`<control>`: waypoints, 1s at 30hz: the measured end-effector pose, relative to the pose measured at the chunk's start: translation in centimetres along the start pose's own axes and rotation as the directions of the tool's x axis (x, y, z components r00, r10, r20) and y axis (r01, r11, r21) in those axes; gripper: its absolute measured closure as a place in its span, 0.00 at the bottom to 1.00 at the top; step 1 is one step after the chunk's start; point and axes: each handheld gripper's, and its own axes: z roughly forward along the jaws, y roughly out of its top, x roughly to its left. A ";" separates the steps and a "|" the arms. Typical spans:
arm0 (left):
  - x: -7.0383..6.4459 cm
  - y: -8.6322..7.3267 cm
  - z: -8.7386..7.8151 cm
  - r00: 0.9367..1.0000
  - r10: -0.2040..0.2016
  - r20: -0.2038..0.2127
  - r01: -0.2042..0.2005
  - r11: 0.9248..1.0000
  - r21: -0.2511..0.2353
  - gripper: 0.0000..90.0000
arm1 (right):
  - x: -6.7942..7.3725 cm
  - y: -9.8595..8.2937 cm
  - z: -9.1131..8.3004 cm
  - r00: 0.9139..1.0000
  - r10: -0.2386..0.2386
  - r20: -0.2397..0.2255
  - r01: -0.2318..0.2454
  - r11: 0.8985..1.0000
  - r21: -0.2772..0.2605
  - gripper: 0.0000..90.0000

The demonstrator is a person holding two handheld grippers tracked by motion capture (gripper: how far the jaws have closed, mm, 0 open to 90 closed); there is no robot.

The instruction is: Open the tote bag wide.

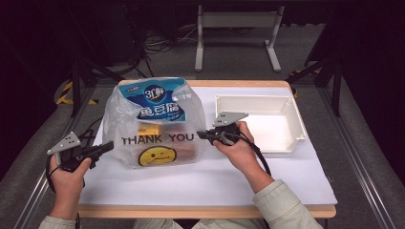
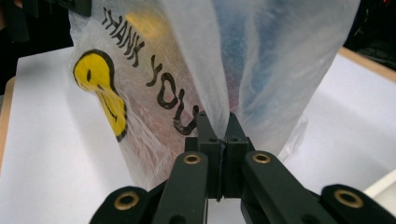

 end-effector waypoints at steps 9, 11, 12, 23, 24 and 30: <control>0.3 -0.6 0.8 0.999 -0.031 0.006 0.030 0.994 0.106 1.00 | 0.0 -1.8 0.7 0.999 0.031 -0.024 -0.029 0.999 0.044 1.00; 0.3 -0.7 0.9 0.999 -0.037 0.006 0.036 0.992 0.121 1.00 | 0.0 -1.9 0.8 0.999 0.033 -0.025 -0.032 0.998 0.047 1.00; 0.4 -0.8 1.0 0.999 -0.041 0.006 0.040 0.991 0.127 1.00 | 0.0 -2.1 0.9 0.999 0.036 -0.029 -0.035 0.998 0.052 1.00; 0.2 -1.7 1.0 0.997 -0.074 0.034 0.065 0.976 0.210 1.00 | 0.4 -3.6 1.1 0.996 0.061 -0.059 -0.057 0.996 0.068 1.00; 0.0 -1.8 0.9 0.997 -0.072 0.040 0.062 0.975 0.212 1.00 | 0.5 -3.7 1.0 0.996 0.060 -0.060 -0.056 0.996 0.065 1.00; -1.1 -1.6 0.4 0.998 -0.012 0.063 -0.004 0.972 0.235 0.99 | 1.0 -4.4 0.2 0.995 0.061 -0.074 -0.055 0.995 0.089 1.00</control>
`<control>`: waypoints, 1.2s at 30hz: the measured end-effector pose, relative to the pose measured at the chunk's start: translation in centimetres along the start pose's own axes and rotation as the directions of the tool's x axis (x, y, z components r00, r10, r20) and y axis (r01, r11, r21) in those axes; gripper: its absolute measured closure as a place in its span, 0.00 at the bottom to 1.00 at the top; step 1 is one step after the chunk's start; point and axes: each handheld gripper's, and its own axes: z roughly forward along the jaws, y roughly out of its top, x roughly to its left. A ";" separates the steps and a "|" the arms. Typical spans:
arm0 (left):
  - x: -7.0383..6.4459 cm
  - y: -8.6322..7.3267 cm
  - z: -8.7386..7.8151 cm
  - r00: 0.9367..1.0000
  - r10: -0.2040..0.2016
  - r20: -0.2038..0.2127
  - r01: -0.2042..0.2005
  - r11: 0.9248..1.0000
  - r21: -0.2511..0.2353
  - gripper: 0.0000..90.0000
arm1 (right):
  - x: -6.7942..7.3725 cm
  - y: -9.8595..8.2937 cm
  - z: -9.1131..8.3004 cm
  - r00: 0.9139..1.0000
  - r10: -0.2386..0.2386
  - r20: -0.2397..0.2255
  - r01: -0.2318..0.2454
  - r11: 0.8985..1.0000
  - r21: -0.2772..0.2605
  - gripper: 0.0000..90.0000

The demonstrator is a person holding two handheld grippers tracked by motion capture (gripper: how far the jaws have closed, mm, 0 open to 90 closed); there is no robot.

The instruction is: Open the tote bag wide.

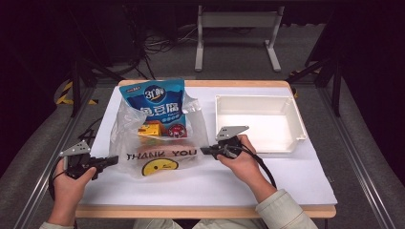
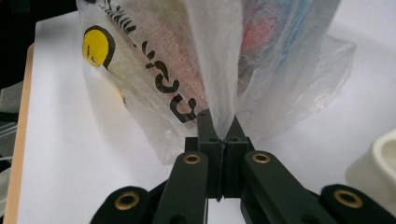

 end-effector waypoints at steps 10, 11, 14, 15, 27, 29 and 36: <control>-0.2 -0.3 1.1 0.999 0.010 0.043 -0.014 0.996 0.084 0.99 | 0.0 -1.3 -0.3 1.000 0.003 -0.013 -0.003 0.998 0.067 1.00; -0.1 -0.3 1.2 0.999 0.009 0.049 -0.013 0.996 0.093 0.99 | 0.0 -1.5 -0.3 1.000 0.006 -0.015 -0.005 0.997 0.078 1.00; 0.1 -0.5 1.7 0.998 -0.007 0.064 -0.002 0.992 0.127 0.99 | -0.2 -1.9 -0.1 1.000 0.017 -0.018 -0.015 0.994 0.112 1.00; 0.1 -0.5 1.7 0.998 -0.007 0.064 -0.002 0.992 0.127 0.99 | -0.3 -2.0 0.0 1.000 0.022 -0.017 -0.020 0.992 0.122 1.00; 0.7 -0.9 3.0 0.999 -0.013 0.030 0.007 0.982 0.190 1.00 | -0.3 -2.7 1.0 0.999 0.033 -0.006 -0.031 0.984 0.174 1.00; 0.6 -0.9 3.0 1.000 -0.003 0.031 -0.003 0.982 0.190 0.99 | -0.3 -2.8 1.1 0.999 0.039 -0.004 -0.037 0.983 0.182 1.00; -0.5 0.2 1.1 1.000 0.022 -0.018 -0.020 0.998 0.058 0.37 | -0.1 -2.6 0.8 1.000 0.029 0.004 -0.030 0.983 0.184 1.00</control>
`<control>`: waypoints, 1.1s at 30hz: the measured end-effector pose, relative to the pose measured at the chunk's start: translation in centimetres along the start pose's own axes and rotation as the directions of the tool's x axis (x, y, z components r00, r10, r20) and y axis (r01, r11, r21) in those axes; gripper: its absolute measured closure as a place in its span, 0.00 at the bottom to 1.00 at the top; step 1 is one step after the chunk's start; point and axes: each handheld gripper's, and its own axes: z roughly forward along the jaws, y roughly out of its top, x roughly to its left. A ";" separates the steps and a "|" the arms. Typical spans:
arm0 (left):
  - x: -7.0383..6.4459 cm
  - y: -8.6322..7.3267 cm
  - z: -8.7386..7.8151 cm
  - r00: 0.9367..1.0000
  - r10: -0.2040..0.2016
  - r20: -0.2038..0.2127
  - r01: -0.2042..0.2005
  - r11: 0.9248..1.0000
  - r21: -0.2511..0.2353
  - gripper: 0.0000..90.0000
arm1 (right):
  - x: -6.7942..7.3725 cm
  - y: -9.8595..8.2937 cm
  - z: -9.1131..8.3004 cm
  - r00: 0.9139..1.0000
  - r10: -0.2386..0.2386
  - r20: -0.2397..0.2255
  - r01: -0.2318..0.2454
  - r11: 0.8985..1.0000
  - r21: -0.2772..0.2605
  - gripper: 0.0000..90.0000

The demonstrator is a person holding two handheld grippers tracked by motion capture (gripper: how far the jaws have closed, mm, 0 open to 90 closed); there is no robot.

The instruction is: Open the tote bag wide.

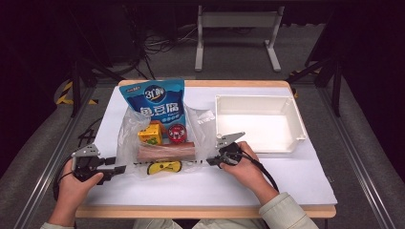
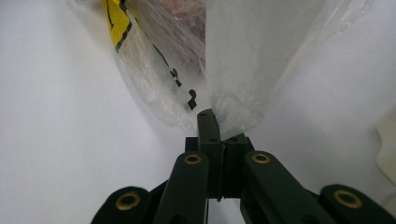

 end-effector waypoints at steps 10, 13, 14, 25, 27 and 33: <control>-2.4 2.2 -2.8 0.994 0.059 -0.089 -0.076 0.978 -0.194 0.17 | 0.1 0.1 0.1 1.000 0.003 -0.003 -0.003 1.000 -0.002 1.00; -2.9 2.7 -3.0 0.993 0.075 -0.096 -0.097 0.961 -0.259 0.10 | 0.2 0.2 0.1 1.000 -0.001 -0.010 0.001 1.000 -0.012 1.00; -3.1 2.9 -3.0 0.993 0.075 -0.095 -0.099 0.956 -0.276 0.09 | 0.2 0.2 0.1 1.000 -0.001 -0.009 0.001 1.000 -0.013 1.00; -3.5 5.6 -1.9 0.981 0.097 -0.171 -0.142 0.950 -0.276 0.10 | 0.4 0.4 0.0 1.000 -0.012 -0.016 0.012 1.000 -0.025 1.00; -3.4 6.1 -1.7 0.979 0.096 -0.180 -0.145 0.948 -0.284 0.13 | 0.4 0.5 -0.1 1.000 -0.012 -0.017 0.012 1.000 -0.027 0.99; -2.9 6.7 -1.4 0.971 0.120 -0.206 -0.177 0.942 -0.284 0.49 | 0.4 0.5 -0.2 1.000 -0.015 -0.019 0.014 0.999 -0.033 0.99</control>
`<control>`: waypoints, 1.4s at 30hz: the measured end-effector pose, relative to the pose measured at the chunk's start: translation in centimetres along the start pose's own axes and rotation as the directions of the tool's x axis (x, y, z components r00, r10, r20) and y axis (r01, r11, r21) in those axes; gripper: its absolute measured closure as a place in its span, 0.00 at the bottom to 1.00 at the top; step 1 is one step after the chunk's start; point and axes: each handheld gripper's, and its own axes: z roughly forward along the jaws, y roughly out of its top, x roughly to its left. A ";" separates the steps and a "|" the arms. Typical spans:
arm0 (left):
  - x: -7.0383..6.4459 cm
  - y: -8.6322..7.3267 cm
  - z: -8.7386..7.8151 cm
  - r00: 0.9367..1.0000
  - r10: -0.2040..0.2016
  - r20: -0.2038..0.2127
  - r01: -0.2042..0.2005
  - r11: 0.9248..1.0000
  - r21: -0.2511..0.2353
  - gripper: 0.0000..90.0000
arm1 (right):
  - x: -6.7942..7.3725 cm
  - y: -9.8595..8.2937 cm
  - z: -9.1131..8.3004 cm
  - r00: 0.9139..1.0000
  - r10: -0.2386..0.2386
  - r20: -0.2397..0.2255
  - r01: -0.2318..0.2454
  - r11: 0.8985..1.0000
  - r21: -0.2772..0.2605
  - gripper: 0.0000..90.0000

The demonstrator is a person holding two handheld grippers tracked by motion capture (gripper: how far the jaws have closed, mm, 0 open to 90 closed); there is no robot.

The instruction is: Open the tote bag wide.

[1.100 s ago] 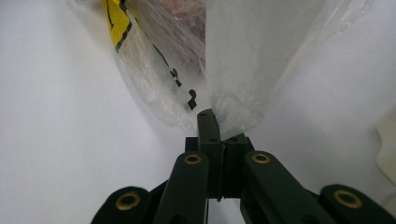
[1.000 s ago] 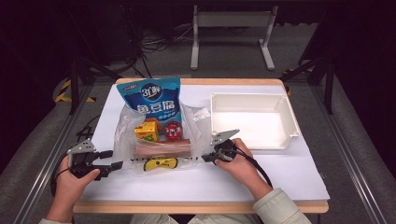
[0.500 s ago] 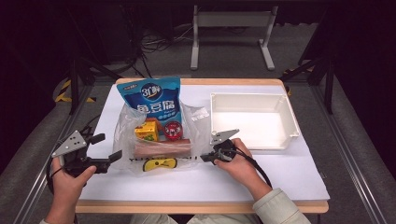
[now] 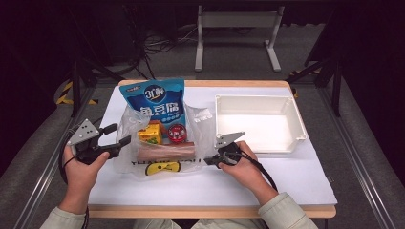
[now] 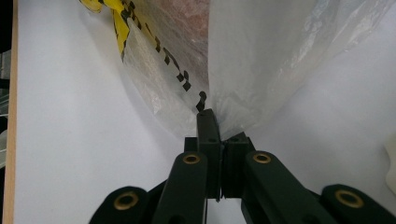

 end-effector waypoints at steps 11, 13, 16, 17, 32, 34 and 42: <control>0.9 -2.5 0.2 1.000 -0.028 -0.005 0.029 0.996 0.087 0.99 | -0.1 -0.1 -0.2 1.000 0.005 0.000 -0.005 1.000 0.004 1.00; 1.2 -2.9 0.3 0.999 -0.044 -0.001 0.044 0.994 0.097 0.99 | -0.2 -0.2 -0.2 1.000 0.011 0.001 -0.011 1.000 0.009 1.00; 1.8 -3.5 0.5 0.998 -0.069 0.009 0.067 0.990 0.121 0.99 | -0.3 -0.4 -0.2 1.000 0.017 0.000 -0.017 1.000 0.013 1.00; 1.9 -3.7 0.6 0.997 -0.078 0.012 0.076 0.989 0.130 0.99 | -0.3 -0.4 -0.2 1.000 0.018 -0.001 -0.018 1.000 0.013 1.00; 3.2 -6.1 2.7 0.989 -0.142 0.028 0.132 0.964 0.231 0.99 | -0.9 -1.3 -0.5 0.999 0.046 -0.002 -0.046 0.998 0.034 1.00; 3.2 -6.3 2.9 0.988 -0.148 0.031 0.137 0.960 0.244 0.99 | -0.9 -1.4 -0.6 0.999 0.053 -0.003 -0.053 0.998 0.034 1.00; 3.5 -6.9 3.4 0.983 -0.178 0.044 0.160 0.952 0.261 0.99 | -0.5 -1.4 -0.9 0.999 0.043 -0.010 -0.043 0.998 0.038 0.99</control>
